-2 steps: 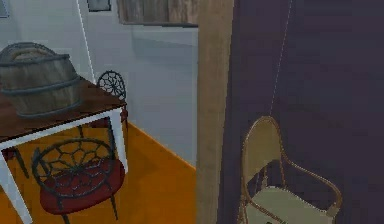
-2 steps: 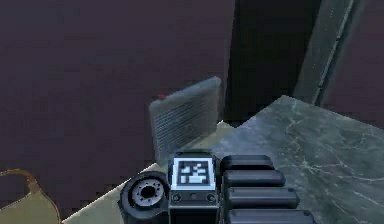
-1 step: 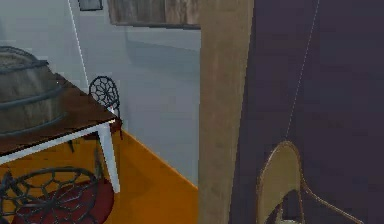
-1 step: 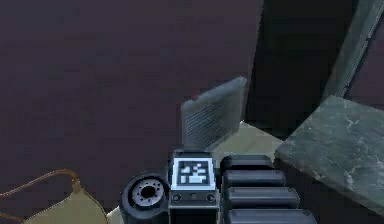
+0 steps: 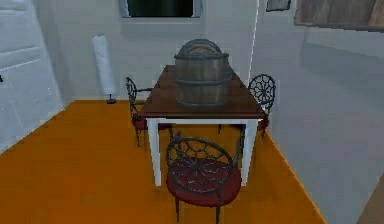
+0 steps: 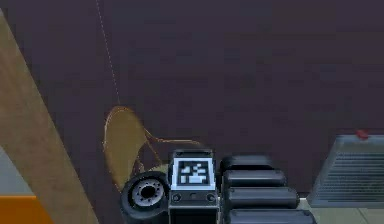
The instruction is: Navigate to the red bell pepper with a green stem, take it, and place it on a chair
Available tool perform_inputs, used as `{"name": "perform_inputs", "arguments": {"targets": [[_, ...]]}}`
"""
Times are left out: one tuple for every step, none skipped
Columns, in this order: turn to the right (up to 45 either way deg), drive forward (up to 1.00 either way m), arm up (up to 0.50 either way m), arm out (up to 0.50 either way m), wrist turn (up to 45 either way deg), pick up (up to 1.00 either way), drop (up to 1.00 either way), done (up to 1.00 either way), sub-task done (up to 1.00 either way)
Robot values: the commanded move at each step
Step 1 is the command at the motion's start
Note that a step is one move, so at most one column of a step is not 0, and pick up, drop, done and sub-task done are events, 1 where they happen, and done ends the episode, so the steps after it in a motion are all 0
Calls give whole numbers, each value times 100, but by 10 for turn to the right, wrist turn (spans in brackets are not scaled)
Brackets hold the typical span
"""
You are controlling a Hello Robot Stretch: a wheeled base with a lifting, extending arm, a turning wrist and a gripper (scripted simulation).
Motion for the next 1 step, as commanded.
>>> {"name": "perform_inputs", "arguments": {"targets": [[-450,0,0,0,0,0,0,0,0]]}}
